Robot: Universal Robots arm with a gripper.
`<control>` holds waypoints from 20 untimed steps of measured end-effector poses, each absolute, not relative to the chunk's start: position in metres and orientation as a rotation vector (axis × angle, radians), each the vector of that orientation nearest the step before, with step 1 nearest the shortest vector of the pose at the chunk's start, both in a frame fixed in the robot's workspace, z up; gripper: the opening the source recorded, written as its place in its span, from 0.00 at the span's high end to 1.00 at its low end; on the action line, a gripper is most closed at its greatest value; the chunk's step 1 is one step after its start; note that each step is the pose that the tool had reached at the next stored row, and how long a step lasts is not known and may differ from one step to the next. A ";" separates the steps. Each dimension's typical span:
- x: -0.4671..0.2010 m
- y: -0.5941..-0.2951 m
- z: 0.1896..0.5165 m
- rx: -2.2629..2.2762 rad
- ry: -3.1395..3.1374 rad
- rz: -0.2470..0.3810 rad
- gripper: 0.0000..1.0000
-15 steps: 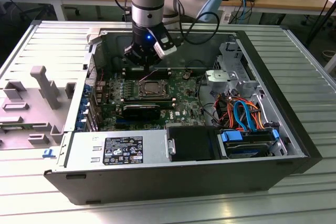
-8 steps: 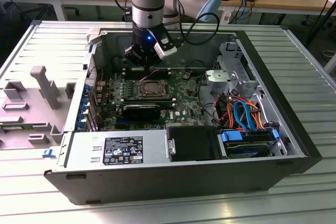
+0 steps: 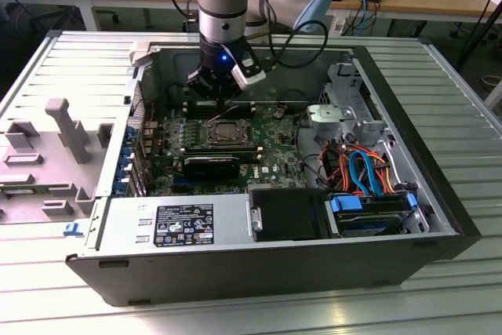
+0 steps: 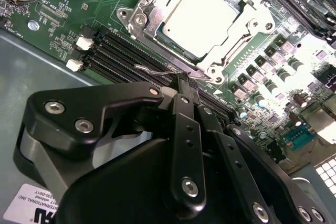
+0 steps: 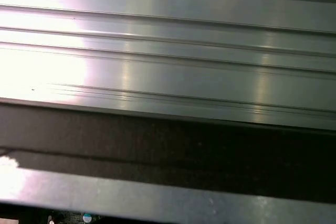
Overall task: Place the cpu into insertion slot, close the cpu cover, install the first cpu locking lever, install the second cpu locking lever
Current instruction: 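Install the first cpu locking lever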
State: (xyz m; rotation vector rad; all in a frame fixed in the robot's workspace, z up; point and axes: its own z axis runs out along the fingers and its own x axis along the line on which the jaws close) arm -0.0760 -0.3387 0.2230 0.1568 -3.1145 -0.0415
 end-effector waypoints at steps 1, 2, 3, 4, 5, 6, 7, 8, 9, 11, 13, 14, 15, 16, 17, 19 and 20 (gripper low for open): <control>-0.076 -0.339 0.223 0.157 -3.114 -0.041 0.89; -0.075 -0.339 0.222 0.157 -3.114 -0.042 0.89; -0.075 -0.339 0.222 0.157 -3.114 -0.042 0.89; -0.074 -0.339 0.222 0.157 -3.114 -0.042 0.89; -0.073 -0.339 0.221 0.157 -3.114 -0.041 0.89; -0.073 -0.339 0.220 0.157 -3.114 -0.042 0.89; -0.072 -0.339 0.220 0.157 -3.114 -0.042 0.89; -0.072 -0.339 0.219 0.157 -3.114 -0.041 0.89; -0.072 -0.339 0.218 0.157 -3.114 -0.041 0.89; -0.072 -0.339 0.216 0.157 -3.114 -0.041 0.89; -0.071 -0.339 0.215 0.157 -3.114 -0.042 0.89; -0.071 -0.339 0.214 0.157 -3.114 -0.041 0.89; -0.070 -0.339 0.213 0.157 -3.114 -0.041 0.89; -0.070 -0.339 0.212 0.157 -3.114 -0.041 0.89; -0.069 -0.339 0.211 0.157 -3.114 -0.041 0.89; -0.067 -0.339 0.210 0.157 -3.114 -0.041 0.89; -0.066 -0.339 0.209 0.157 -3.114 -0.041 0.89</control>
